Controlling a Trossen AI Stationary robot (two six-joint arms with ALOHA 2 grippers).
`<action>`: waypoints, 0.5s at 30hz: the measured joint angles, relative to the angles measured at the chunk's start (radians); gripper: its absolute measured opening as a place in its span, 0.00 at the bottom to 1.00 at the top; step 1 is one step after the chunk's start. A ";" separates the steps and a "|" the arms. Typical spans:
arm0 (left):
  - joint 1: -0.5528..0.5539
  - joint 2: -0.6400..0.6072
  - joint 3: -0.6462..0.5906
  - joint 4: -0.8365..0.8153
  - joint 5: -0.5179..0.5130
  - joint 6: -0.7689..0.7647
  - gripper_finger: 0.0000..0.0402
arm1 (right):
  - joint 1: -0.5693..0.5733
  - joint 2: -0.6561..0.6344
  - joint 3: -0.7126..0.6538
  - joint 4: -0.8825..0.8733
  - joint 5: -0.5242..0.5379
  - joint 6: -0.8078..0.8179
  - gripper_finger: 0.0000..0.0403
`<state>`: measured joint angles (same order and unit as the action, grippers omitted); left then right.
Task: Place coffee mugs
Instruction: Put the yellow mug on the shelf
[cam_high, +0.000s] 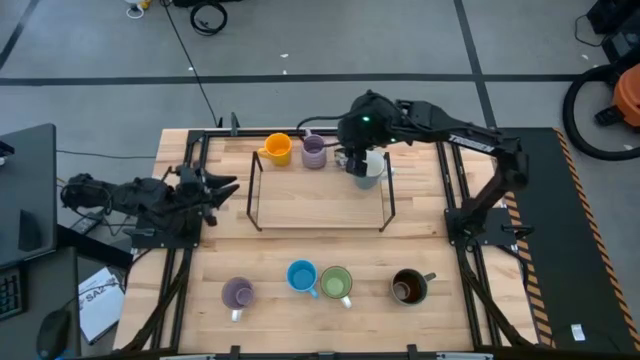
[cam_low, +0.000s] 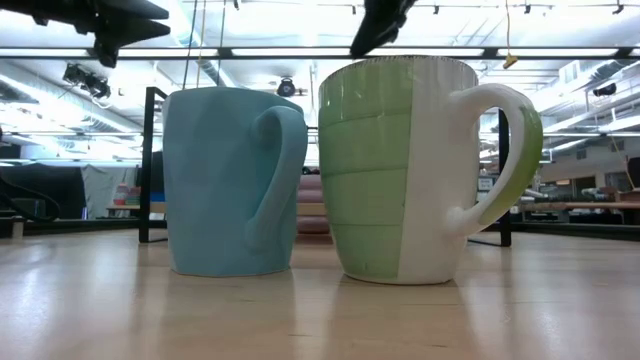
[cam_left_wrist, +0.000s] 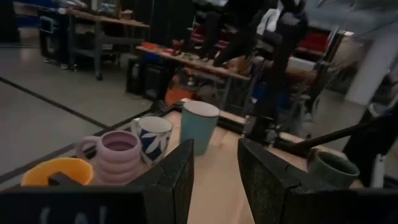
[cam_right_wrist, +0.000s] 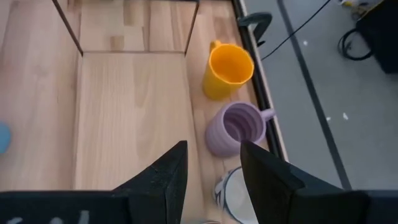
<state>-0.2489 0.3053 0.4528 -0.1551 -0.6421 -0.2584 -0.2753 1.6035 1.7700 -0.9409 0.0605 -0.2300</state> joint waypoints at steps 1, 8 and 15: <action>0.007 0.015 0.012 0.000 0.007 -0.001 0.32 | -0.001 -0.021 -0.028 0.018 0.001 0.001 0.38; 0.054 0.152 0.098 -0.019 0.058 -0.019 0.32 | 0.016 -0.170 -0.216 0.153 0.045 0.003 0.38; 0.098 0.253 0.176 -0.080 0.095 -0.020 0.32 | 0.023 -0.260 -0.352 0.277 0.052 0.007 0.38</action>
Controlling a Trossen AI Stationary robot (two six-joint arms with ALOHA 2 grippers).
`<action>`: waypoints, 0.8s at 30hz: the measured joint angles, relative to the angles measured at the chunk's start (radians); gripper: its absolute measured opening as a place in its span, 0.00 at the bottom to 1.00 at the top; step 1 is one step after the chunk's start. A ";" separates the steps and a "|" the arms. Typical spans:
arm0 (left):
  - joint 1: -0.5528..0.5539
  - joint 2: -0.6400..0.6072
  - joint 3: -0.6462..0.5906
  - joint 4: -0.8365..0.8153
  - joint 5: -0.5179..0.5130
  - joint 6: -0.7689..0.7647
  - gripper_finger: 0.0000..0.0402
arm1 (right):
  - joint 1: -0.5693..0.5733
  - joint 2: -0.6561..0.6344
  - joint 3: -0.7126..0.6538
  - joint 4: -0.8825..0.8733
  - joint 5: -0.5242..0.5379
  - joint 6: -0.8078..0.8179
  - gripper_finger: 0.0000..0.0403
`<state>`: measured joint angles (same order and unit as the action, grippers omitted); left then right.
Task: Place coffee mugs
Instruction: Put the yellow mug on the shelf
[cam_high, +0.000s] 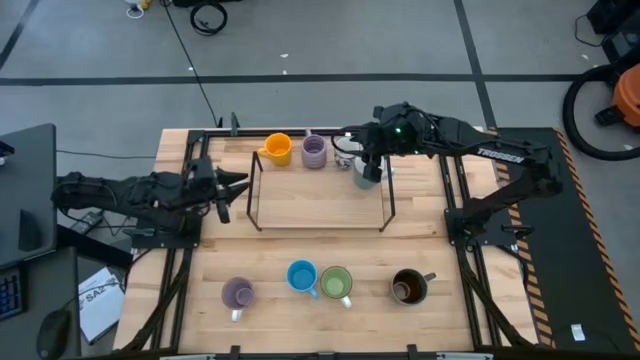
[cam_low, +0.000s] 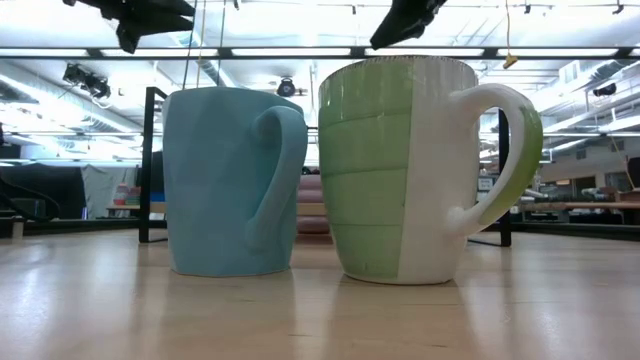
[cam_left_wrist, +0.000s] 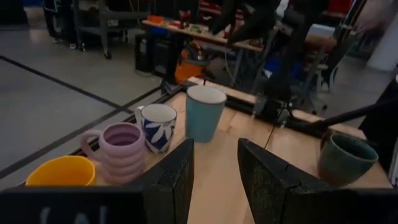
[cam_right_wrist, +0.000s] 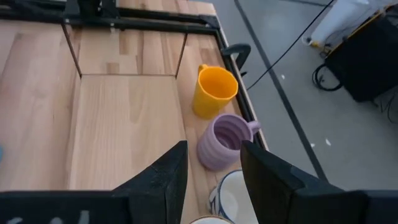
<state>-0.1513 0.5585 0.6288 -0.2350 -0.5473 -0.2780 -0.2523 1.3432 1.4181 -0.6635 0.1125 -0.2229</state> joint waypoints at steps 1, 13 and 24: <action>0.004 0.008 0.006 -0.009 0.010 0.001 0.32 | 0.000 -0.001 -0.003 0.004 0.001 0.005 0.38; 0.010 0.024 0.012 -0.024 -0.013 0.088 0.32 | 0.000 0.047 0.001 0.037 0.002 0.014 0.38; 0.007 0.024 0.007 -0.049 -0.013 0.082 0.32 | 0.000 0.079 0.002 0.048 0.002 0.054 0.38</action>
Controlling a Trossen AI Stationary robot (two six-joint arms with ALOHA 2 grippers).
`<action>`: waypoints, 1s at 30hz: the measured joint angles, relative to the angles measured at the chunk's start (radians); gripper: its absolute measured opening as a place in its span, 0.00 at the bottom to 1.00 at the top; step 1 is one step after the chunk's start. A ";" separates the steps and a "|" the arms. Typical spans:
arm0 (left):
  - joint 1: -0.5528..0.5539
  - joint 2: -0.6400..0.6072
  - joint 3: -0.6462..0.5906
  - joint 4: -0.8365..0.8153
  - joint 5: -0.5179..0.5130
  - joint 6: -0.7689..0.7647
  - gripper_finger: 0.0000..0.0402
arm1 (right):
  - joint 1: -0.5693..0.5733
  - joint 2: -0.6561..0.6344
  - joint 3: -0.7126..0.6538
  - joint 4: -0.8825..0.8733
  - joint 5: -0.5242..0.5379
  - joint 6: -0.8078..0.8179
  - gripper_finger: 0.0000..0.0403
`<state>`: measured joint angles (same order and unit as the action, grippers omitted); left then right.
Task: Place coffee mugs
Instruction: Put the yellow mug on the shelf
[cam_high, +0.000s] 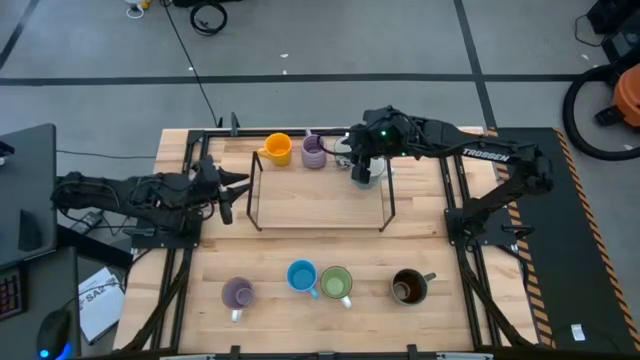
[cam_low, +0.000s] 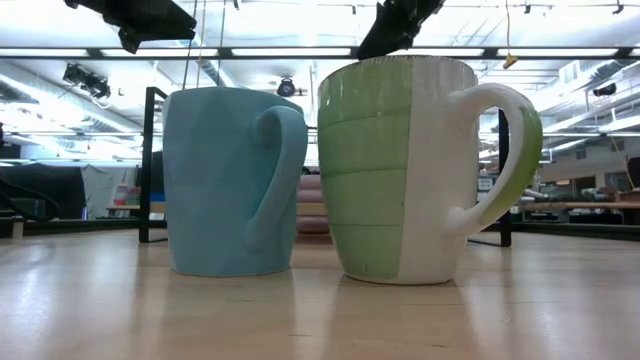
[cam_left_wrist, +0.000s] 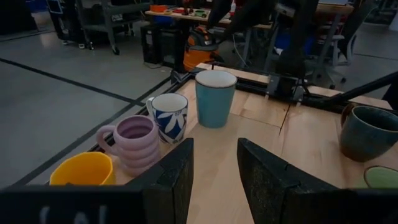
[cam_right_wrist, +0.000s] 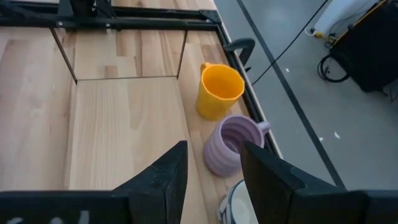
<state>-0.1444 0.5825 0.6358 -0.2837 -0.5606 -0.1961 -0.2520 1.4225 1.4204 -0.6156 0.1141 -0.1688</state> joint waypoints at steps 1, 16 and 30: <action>-0.002 -0.001 -0.011 0.007 0.000 0.000 0.32 | 0.000 0.005 0.000 -0.007 0.000 0.006 0.38; -0.060 -0.022 -0.159 0.266 -0.002 0.112 0.32 | 0.002 0.119 0.147 -0.100 0.000 0.004 0.38; 0.173 0.127 0.022 0.129 0.187 0.114 0.32 | 0.006 0.101 0.166 -0.101 0.051 -0.003 0.38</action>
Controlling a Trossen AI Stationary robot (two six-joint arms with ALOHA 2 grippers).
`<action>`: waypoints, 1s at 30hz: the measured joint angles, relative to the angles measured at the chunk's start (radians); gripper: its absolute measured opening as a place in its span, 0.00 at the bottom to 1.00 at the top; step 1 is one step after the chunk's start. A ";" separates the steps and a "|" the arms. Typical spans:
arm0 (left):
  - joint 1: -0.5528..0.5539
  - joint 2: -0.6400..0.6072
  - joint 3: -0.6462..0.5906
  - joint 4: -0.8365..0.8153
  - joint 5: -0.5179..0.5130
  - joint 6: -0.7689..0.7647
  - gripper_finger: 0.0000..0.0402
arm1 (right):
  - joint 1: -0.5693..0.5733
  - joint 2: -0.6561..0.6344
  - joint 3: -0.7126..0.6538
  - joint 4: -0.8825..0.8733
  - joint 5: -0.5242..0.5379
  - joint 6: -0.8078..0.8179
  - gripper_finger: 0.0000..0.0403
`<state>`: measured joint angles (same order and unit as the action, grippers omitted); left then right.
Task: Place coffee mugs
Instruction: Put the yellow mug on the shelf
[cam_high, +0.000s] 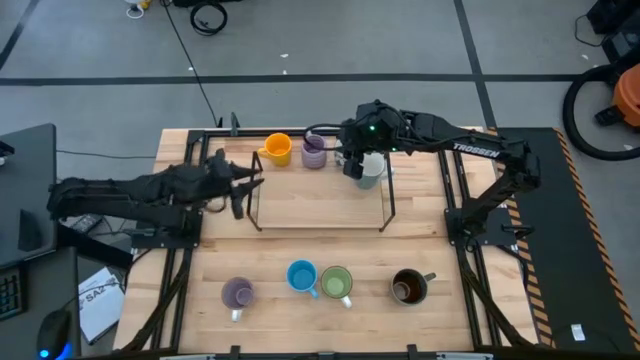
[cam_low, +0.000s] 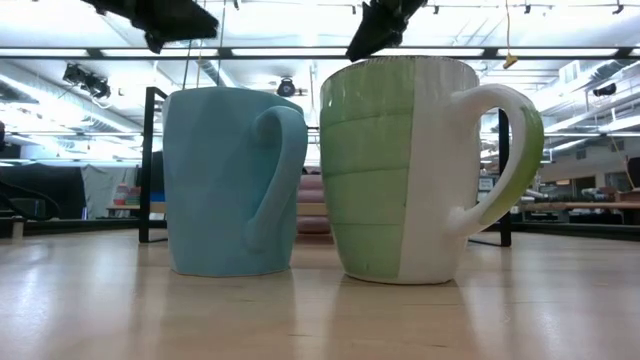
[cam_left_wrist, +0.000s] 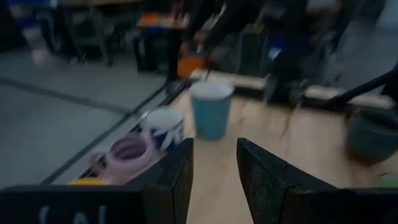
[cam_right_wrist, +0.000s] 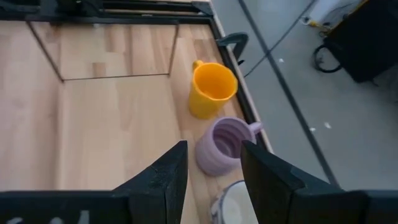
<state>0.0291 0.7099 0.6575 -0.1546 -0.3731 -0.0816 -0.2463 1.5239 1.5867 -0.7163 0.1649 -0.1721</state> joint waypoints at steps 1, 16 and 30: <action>0.043 0.031 0.026 -0.025 0.035 0.000 0.32 | 0.001 -0.008 0.000 -0.002 0.008 -0.005 0.38; 0.382 0.541 0.476 -0.330 0.370 0.136 0.32 | 0.010 -0.133 0.000 -0.051 0.025 -0.012 0.38; 0.502 0.887 0.729 -0.559 0.380 0.232 0.32 | 0.012 -0.176 0.000 -0.068 -0.001 -0.089 0.38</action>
<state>0.5310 1.5964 1.3862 -0.7138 0.0065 0.1502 -0.2348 1.3484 1.5864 -0.7847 0.1643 -0.2607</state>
